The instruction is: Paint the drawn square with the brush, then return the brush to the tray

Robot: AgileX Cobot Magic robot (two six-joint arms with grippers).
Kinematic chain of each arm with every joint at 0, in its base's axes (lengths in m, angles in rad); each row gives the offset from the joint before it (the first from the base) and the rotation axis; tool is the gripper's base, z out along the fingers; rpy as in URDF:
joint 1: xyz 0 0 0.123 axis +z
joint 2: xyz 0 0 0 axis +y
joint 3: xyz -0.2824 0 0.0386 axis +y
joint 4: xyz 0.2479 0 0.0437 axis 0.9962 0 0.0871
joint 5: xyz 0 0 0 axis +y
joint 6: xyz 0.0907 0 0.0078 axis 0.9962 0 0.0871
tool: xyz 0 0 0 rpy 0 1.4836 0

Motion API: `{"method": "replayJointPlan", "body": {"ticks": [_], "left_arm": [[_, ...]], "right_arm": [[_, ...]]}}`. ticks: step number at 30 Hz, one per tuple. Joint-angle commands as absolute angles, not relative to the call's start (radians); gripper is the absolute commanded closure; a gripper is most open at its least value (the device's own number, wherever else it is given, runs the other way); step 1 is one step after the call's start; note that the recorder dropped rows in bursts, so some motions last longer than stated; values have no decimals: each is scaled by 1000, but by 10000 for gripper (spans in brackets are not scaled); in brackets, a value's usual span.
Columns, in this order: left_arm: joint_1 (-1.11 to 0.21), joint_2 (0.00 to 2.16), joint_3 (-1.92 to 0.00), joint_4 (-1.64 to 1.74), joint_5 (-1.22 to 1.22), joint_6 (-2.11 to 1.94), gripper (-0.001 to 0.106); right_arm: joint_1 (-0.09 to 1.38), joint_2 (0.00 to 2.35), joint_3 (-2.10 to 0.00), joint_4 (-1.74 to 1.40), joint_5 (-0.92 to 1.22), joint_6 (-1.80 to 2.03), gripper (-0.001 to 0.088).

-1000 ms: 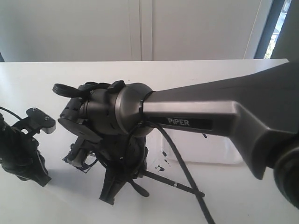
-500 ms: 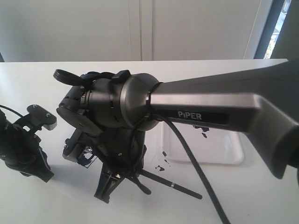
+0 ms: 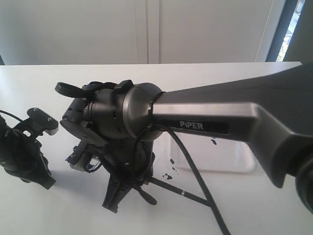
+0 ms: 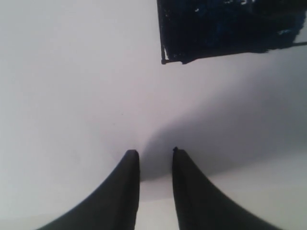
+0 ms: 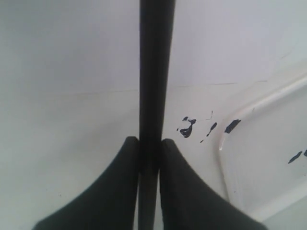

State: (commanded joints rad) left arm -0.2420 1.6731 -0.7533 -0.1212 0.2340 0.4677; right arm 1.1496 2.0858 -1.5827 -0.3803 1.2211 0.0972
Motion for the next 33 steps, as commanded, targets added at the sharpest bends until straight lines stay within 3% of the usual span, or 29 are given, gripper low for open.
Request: {"method": "replayJointPlan", "body": {"ticks": [9,15,33], "left_arm": [[-242,1673,-753,-126,236,468,749],[-242,1673,-753,-126,231,466,749],[-244,1675,-753,-126,227,473,749]], "right_arm": [[1018,2051,-1583,-323,1215,202,868],[1018,2026,-1583,-69,1221,20,868],[979,2040,-1580,261,1221,-153,868]]}}
